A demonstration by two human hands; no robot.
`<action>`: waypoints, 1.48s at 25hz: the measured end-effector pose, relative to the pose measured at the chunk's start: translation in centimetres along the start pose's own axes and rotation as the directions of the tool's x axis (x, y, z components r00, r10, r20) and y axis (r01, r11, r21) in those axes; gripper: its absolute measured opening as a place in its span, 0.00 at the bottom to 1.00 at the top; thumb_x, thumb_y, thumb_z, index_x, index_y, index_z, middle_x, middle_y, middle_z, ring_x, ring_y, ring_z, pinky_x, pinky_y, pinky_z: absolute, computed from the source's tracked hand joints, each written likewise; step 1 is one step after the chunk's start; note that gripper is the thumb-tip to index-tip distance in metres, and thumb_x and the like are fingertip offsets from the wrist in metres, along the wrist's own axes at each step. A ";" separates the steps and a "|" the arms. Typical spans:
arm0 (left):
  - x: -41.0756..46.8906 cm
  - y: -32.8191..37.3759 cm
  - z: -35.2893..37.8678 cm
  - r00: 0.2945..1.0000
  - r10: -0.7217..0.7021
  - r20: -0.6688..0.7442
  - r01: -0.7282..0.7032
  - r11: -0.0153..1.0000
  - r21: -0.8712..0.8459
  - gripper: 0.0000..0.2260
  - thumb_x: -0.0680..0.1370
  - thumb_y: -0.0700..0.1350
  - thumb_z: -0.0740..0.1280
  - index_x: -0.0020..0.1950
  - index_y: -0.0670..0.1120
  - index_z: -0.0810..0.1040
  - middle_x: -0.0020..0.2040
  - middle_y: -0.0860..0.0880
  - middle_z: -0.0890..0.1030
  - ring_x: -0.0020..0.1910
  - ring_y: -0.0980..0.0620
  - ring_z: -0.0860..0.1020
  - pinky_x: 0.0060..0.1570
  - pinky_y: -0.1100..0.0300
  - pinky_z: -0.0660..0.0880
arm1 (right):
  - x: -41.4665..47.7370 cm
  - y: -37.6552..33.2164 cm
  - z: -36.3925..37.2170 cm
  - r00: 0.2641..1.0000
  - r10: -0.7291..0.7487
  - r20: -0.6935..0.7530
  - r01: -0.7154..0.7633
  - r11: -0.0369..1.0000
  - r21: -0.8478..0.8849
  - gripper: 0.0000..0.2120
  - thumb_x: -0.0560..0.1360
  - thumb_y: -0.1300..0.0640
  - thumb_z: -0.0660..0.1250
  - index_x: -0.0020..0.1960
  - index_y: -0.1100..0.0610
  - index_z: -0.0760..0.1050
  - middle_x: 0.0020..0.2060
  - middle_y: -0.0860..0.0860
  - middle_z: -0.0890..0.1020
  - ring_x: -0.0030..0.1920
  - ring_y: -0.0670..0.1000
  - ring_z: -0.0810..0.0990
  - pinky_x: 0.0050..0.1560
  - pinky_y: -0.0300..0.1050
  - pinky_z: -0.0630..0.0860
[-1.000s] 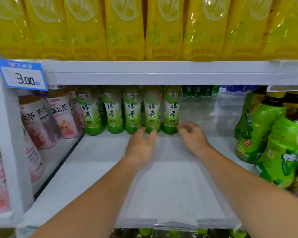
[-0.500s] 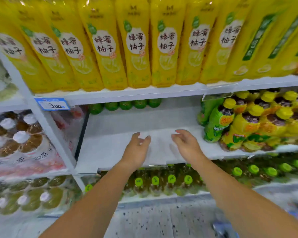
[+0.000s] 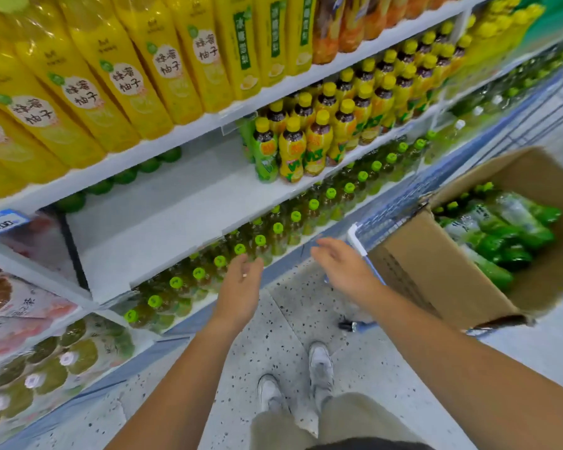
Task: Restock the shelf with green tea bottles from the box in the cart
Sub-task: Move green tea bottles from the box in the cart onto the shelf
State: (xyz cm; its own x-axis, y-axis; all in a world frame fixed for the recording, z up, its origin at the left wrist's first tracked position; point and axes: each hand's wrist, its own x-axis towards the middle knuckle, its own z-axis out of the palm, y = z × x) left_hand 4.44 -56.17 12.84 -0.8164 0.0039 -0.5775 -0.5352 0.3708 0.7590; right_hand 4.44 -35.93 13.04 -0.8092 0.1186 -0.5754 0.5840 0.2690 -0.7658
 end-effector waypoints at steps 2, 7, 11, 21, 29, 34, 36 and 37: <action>-1.1 0.8 1.8 0.998 0.034 0.062 -0.035 0.999 0.026 0.29 0.83 0.60 0.57 0.81 0.51 0.57 0.76 0.51 0.67 0.72 0.49 0.68 0.65 0.52 0.67 | -2.3 1.4 -2.6 0.997 0.018 -0.073 -0.018 1.000 0.004 0.24 0.82 0.45 0.61 0.75 0.51 0.66 0.70 0.47 0.72 0.56 0.44 0.73 0.56 0.44 0.68; -3.8 5.3 9.0 0.976 0.136 0.171 -0.153 0.985 0.086 0.28 0.83 0.57 0.58 0.81 0.48 0.57 0.74 0.50 0.68 0.70 0.50 0.68 0.59 0.57 0.64 | -7.4 4.7 -10.2 0.952 0.075 -0.297 -0.044 0.993 0.109 0.23 0.81 0.45 0.62 0.73 0.53 0.70 0.68 0.48 0.74 0.64 0.48 0.74 0.62 0.47 0.70; -4.9 8.7 17.4 0.943 0.178 0.280 -0.207 0.975 0.078 0.27 0.83 0.56 0.60 0.80 0.49 0.58 0.70 0.53 0.69 0.66 0.52 0.70 0.61 0.54 0.67 | -8.9 7.2 -18.1 0.908 0.092 -0.408 -0.017 0.983 0.183 0.19 0.81 0.47 0.62 0.70 0.52 0.72 0.64 0.45 0.75 0.59 0.44 0.73 0.58 0.41 0.67; -3.8 16.4 41.1 0.964 -0.029 0.263 0.015 0.998 0.057 0.28 0.84 0.58 0.55 0.81 0.48 0.53 0.62 0.53 0.73 0.54 0.53 0.73 0.63 0.48 0.71 | -2.8 16.2 -39.5 0.940 0.145 -0.309 -0.129 0.989 0.071 0.17 0.81 0.48 0.63 0.69 0.50 0.72 0.59 0.46 0.78 0.57 0.47 0.76 0.60 0.44 0.71; 6.2 15.9 50.5 0.978 -0.195 0.071 0.157 0.919 0.360 0.28 0.79 0.57 0.59 0.75 0.43 0.61 0.69 0.42 0.68 0.63 0.40 0.72 0.61 0.44 0.73 | 7.8 22.3 -47.9 0.964 0.132 -0.233 -0.191 0.948 -0.256 0.23 0.81 0.50 0.63 0.74 0.54 0.68 0.65 0.48 0.77 0.65 0.50 0.75 0.65 0.46 0.71; 11.9 14.4 51.4 0.975 -0.219 -0.020 0.178 0.730 0.660 0.33 0.78 0.55 0.67 0.75 0.39 0.57 0.72 0.39 0.65 0.71 0.38 0.63 0.66 0.48 0.66 | 13.4 24.4 -51.2 0.960 0.008 -0.280 -0.184 0.771 -0.610 0.26 0.79 0.51 0.63 0.73 0.60 0.67 0.67 0.57 0.74 0.67 0.58 0.73 0.64 0.53 0.71; 13.7 13.6 51.7 0.965 -0.262 -0.027 0.205 0.682 0.702 0.39 0.77 0.57 0.68 0.77 0.38 0.53 0.73 0.39 0.66 0.73 0.38 0.61 0.65 0.48 0.67 | 15.8 25.0 -52.1 0.961 -0.001 -0.276 -0.185 0.739 -0.648 0.25 0.79 0.52 0.63 0.72 0.63 0.67 0.65 0.60 0.75 0.65 0.61 0.73 0.61 0.54 0.72; 14.3 13.2 52.0 0.964 -0.267 -0.019 0.196 0.655 0.730 0.41 0.77 0.57 0.67 0.78 0.37 0.50 0.73 0.39 0.67 0.74 0.38 0.60 0.64 0.49 0.67 | 16.6 25.3 -52.3 0.963 0.018 -0.270 -0.196 0.735 -0.650 0.24 0.79 0.53 0.64 0.71 0.64 0.68 0.63 0.61 0.77 0.63 0.62 0.75 0.58 0.53 0.72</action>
State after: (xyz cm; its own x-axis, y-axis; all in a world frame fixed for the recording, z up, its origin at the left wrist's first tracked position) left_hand -3.03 -2.97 -1.05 -0.6482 -0.1127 -0.7531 -0.3519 0.9214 0.1650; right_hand 2.44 22.78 -0.87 -0.7859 0.3772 -0.4900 0.5460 0.7953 -0.2635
